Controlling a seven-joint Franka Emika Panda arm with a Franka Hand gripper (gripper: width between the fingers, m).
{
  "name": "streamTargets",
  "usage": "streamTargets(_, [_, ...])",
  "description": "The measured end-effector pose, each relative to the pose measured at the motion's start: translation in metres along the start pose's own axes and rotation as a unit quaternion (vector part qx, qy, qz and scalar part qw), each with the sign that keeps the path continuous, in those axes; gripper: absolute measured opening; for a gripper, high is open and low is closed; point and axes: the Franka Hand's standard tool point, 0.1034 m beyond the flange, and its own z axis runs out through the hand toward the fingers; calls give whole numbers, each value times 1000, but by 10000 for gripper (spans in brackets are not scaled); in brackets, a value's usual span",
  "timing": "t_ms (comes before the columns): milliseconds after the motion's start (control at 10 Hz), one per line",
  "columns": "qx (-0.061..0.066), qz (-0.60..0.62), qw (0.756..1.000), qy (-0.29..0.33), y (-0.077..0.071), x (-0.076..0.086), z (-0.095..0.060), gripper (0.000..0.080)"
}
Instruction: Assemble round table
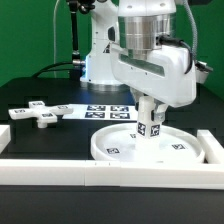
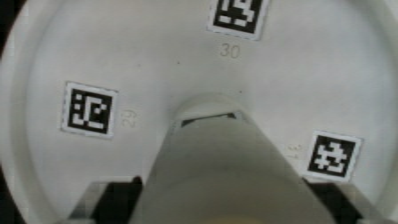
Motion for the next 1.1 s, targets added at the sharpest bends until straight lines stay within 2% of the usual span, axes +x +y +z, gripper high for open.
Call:
streamTargets(100, [-1, 0, 1000, 0, 0, -1, 1, 483])
streamTargets(200, [-1, -2, 1000, 0, 0, -1, 1, 612])
streamTargets(400, [-14, -85, 996, 4, 2, -7, -3, 642])
streamTargets(500, [-14, -131, 991, 8, 1, -10, -7, 647])
streamTargets(700, [-20, -217, 976, -3, 14, -16, -17, 649])
streamTargets(900, [-17, -269, 963, -14, 34, -15, -25, 649])
streamTargets(1100, [-18, -267, 963, -13, 34, -15, -24, 649])
